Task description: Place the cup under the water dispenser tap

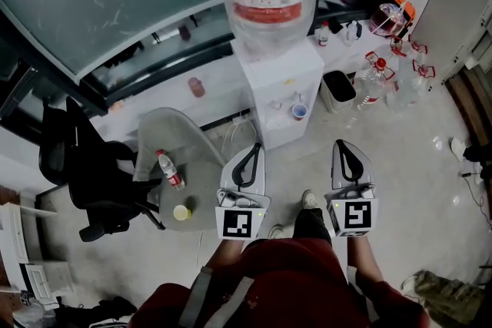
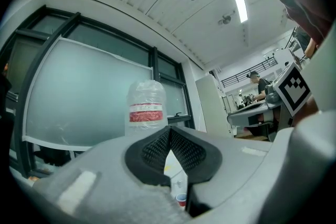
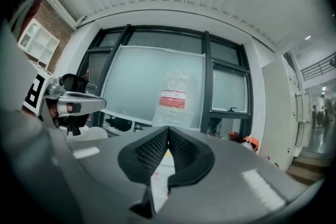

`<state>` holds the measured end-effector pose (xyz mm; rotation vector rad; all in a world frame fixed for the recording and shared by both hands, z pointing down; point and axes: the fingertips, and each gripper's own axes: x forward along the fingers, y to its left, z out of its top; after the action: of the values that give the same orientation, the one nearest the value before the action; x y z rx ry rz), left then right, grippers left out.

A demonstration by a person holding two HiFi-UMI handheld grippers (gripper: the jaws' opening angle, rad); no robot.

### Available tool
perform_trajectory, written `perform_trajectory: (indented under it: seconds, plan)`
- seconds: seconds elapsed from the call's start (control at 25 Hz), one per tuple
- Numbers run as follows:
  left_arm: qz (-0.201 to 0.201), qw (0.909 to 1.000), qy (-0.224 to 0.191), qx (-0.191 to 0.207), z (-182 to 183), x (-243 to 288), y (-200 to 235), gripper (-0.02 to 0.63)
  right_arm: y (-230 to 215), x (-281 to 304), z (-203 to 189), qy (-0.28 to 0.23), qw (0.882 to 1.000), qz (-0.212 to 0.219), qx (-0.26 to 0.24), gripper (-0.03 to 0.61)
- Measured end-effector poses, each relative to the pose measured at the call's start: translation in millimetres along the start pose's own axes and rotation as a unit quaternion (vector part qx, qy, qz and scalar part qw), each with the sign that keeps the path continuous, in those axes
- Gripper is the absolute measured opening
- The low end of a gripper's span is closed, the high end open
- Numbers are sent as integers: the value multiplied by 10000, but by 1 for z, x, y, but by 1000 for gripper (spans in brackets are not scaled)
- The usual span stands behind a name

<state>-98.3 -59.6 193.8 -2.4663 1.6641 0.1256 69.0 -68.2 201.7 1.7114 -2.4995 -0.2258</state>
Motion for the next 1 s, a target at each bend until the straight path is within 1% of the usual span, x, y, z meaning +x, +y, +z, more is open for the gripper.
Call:
perform_trajectory:
  seconds: [0.4,0.56,0.8,1.0]
  plan:
    - [-53,10000,-44,27,5,-4,-2,-2,-3,-8,7,-116,9999,-113,54,2]
    - [-92,9999,-61,63,6,-5,-3,-2,-6,-12,-1,-41,9999,-115,-82,2]
    - [-148,9999,-18,2,1,-5,-8,-2,-6,-13,-2,44,9997,-207,97,2]
    - [-195,9998,-10,-11,1,-2,-12,-2,-12,-18,-9,96,9997,-218,-28,2]
